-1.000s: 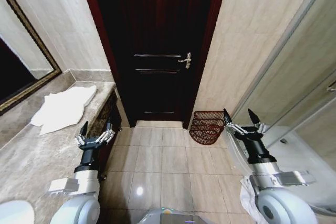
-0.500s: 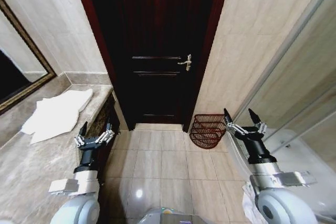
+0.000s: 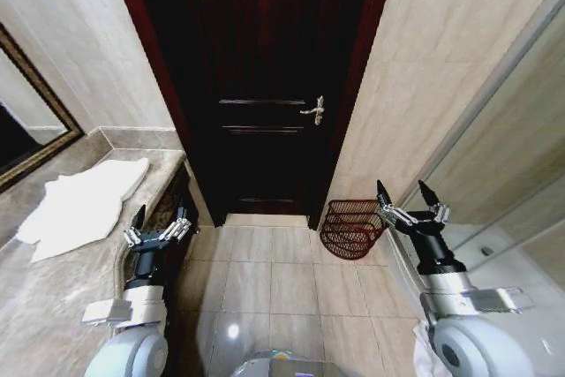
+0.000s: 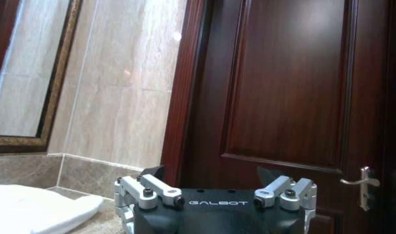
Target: Discard the used towel into the hamper.
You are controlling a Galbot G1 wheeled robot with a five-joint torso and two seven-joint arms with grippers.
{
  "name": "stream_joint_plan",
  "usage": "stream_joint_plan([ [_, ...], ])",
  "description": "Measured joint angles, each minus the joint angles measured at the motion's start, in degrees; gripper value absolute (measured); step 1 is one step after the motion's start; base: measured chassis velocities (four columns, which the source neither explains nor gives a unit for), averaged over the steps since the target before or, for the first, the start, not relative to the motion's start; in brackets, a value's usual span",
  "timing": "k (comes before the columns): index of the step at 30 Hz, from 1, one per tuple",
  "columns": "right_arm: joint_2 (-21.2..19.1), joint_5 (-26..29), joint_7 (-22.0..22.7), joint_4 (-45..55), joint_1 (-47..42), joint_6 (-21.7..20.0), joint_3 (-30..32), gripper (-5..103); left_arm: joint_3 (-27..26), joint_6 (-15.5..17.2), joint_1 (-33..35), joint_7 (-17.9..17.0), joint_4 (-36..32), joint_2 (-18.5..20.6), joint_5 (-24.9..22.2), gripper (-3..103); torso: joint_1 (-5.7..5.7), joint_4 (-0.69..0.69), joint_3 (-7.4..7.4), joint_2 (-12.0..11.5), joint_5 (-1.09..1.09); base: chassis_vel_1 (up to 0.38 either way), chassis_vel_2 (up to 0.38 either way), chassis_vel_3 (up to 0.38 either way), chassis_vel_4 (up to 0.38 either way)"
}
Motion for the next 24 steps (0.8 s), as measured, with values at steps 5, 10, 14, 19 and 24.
stream_joint_plan([
  [5,-0.05,0.08,-0.02,0.00,0.34,0.01,-0.06,100,-0.20,0.18,0.00,0.04,0.00,0.00,-0.03,93,0.01,0.00,0.00,-0.02,0.00,-0.135,0.129,0.131,-0.116],
  [10,-0.10,0.08,-0.04,0.00,0.33,0.10,-0.13,100,-0.23,0.35,0.08,0.04,-0.01,0.00,0.03,97,0.01,0.00,0.00,-0.02,0.00,-0.109,0.132,0.119,-0.121],
  [14,-0.13,-0.24,0.35,0.00,0.32,1.38,-0.13,100,-0.48,0.80,0.21,-0.46,-0.35,0.00,0.72,98,0.01,-0.01,0.00,-0.02,-0.01,-0.123,0.105,0.099,-0.120],
  [19,-0.49,-0.92,0.94,0.00,0.67,1.97,0.27,100,-1.24,2.68,0.04,-2.00,-1.12,0.02,0.99,100,0.03,0.00,0.01,-0.02,0.00,-0.061,0.063,0.065,-0.058],
  [24,-0.43,-1.13,-0.02,0.00,0.30,1.86,0.35,100,-1.24,2.71,0.30,-2.49,-1.51,0.01,0.76,98,-0.01,0.00,0.00,-0.01,0.00,0.000,0.000,0.000,0.000],
])
